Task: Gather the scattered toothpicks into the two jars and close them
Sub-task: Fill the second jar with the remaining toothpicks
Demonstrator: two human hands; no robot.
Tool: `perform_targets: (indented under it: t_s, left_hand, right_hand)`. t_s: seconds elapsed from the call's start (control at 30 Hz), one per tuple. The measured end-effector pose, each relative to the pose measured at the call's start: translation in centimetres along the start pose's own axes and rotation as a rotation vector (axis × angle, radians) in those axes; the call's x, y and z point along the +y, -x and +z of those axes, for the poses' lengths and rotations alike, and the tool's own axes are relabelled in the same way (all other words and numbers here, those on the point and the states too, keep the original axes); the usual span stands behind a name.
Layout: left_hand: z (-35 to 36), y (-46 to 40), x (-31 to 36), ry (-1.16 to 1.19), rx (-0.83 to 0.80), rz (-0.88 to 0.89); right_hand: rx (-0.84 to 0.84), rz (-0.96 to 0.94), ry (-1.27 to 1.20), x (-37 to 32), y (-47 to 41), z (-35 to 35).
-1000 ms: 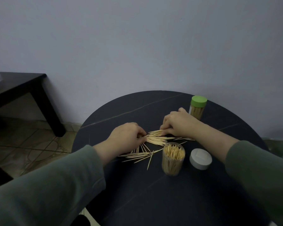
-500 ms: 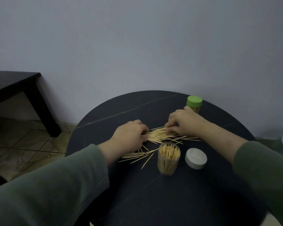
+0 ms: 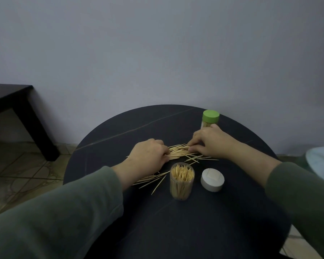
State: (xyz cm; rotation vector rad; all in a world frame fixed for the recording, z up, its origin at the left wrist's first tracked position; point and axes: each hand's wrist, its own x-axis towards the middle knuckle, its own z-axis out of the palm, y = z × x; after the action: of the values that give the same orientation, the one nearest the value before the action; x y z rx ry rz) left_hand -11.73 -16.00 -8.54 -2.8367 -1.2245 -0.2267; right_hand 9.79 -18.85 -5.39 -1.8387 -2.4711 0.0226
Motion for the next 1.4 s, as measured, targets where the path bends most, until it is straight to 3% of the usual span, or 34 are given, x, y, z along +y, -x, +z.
perform_targets:
  t_s: [0.53,0.87,1.2,1.4]
  left_hand:
    - [-1.4,1.1,0.3,0.015,0.002,-0.096]
    - [-3.9,2.2,-0.1,0.029,-0.001,-0.17]
    - [-5.2,3.8,2.5,1.205,0.136,-0.324]
    - [-4.9,4.8,3.7,1.347,0.061,-0.301]
  right_hand:
    - [0.064,0.146,-0.178,-1.0,3.0,-0.8]
    - [0.199,0.208,-0.575,-3.6,4.8,-1.3]
    - [0.253,0.187,-0.881,-4.9,5.8,-1.9]
    - [0.266,0.215,-0.963,-6.1,6.3,-1.5]
